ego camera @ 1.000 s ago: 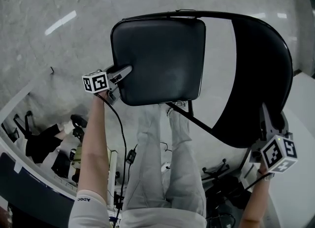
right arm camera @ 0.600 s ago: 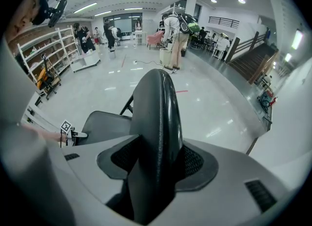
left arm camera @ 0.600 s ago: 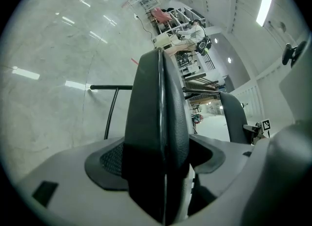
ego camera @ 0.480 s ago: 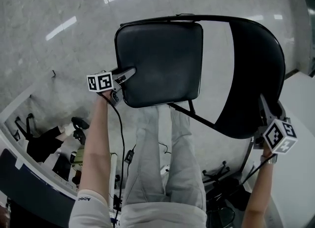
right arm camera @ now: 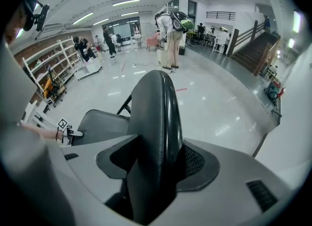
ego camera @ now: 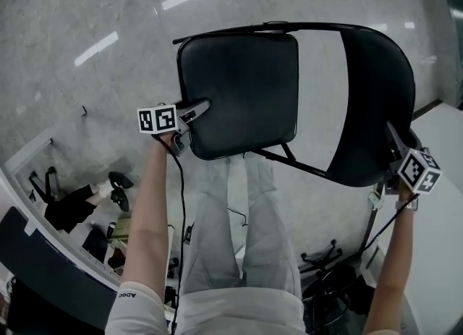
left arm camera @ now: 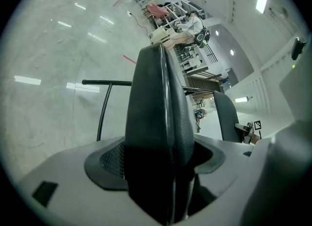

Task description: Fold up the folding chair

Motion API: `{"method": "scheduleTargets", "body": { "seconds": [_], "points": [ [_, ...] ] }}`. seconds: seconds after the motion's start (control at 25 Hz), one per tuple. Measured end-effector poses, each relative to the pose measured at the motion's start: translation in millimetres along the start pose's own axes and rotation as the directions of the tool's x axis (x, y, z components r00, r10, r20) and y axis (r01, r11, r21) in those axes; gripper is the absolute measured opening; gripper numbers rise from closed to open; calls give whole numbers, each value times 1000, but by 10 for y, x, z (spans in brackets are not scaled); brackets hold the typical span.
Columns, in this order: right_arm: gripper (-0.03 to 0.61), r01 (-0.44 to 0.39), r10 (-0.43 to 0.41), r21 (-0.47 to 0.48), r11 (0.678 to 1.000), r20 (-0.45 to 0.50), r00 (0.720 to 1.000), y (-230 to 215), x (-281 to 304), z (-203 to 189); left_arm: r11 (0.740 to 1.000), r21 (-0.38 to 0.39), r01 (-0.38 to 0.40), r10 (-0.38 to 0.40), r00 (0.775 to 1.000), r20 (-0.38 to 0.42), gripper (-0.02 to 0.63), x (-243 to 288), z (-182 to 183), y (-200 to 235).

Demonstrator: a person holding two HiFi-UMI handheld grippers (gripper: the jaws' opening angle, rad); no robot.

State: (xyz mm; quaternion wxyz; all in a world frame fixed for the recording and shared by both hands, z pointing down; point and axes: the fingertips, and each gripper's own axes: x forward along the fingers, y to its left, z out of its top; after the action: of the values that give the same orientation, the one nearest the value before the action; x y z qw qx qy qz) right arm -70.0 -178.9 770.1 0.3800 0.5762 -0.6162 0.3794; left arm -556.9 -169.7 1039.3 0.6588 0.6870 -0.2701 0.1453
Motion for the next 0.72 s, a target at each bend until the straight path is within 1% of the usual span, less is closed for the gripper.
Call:
{"method": "scheduleTargets", "body": {
  "seconds": [0.16, 0.32, 0.56, 0.64, 0.72],
  "points": [
    [235, -29, 29, 20, 999, 9, 1000, -430, 57, -59, 999, 37, 8, -8, 1000, -15, 364, 165, -23, -320],
    [235, -69, 69, 44, 997, 11, 998, -903, 163, -125, 998, 51, 26, -25, 999, -37, 364, 418, -57, -626],
    [235, -110, 109, 63, 992, 25, 994, -1277, 314, -233, 993, 95, 72, -69, 997, -29, 364, 552, -83, -939],
    [235, -129, 127, 75, 989, 23, 992, -1361, 380, -263, 993, 96, 69, -67, 997, -26, 364, 572, -94, -1007],
    [235, -145, 144, 85, 986, 22, 989, -1377, 426, -254, 994, 104, 45, -42, 999, -23, 364, 561, -87, -1028]
  ]
}}
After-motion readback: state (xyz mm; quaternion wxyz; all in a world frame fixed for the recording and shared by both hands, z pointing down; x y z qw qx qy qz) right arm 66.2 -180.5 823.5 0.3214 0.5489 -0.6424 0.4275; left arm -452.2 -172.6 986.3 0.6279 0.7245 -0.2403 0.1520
